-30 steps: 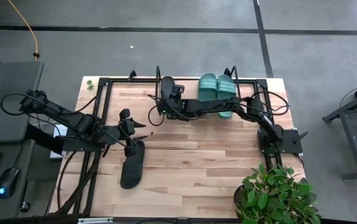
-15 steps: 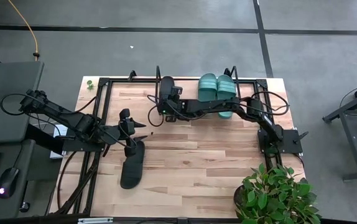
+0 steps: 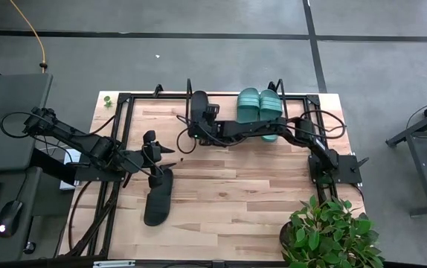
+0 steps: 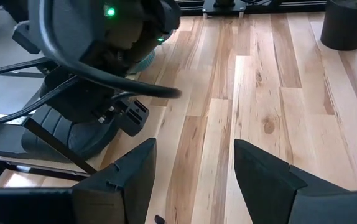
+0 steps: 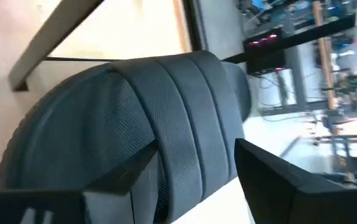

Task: Pick and place slides into the shelf
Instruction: Put the right black slide on the shelf, then put the black slide on the shelf

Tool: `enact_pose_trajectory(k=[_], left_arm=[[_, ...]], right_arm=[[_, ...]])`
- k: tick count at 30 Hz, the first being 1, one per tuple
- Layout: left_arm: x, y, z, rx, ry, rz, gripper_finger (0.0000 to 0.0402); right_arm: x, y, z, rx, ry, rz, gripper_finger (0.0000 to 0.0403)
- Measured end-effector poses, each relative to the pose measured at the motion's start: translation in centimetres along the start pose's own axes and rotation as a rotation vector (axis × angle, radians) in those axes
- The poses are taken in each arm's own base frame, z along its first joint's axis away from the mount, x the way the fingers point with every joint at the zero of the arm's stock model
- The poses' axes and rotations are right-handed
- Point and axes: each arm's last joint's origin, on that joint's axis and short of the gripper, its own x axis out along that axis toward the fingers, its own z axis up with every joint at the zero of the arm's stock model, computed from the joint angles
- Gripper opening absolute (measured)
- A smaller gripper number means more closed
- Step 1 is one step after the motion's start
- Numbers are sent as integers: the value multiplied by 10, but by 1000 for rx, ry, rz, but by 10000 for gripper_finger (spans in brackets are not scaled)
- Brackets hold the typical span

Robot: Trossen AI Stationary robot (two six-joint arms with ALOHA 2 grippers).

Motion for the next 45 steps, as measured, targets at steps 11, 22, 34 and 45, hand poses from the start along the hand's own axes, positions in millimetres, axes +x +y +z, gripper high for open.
enact_pose_trajectory(k=[11, 22, 34, 45], left_arm=[[0, 1, -2, 14, 20, 4, 198], [0, 1, -3, 17, 24, 5, 198], [0, 2, -9, 45, 81, 4, 198], [-2, -2, -15, 58, 176, -185, 198]], right_arm=[[-15, 13, 6, -8, -33, 15, 191], [-37, -6, 10, 61, -58, 14, 191], [-79, -16, 11, 154, -80, 80, 191], [-114, 24, 12, 162, -114, 459, 191]])
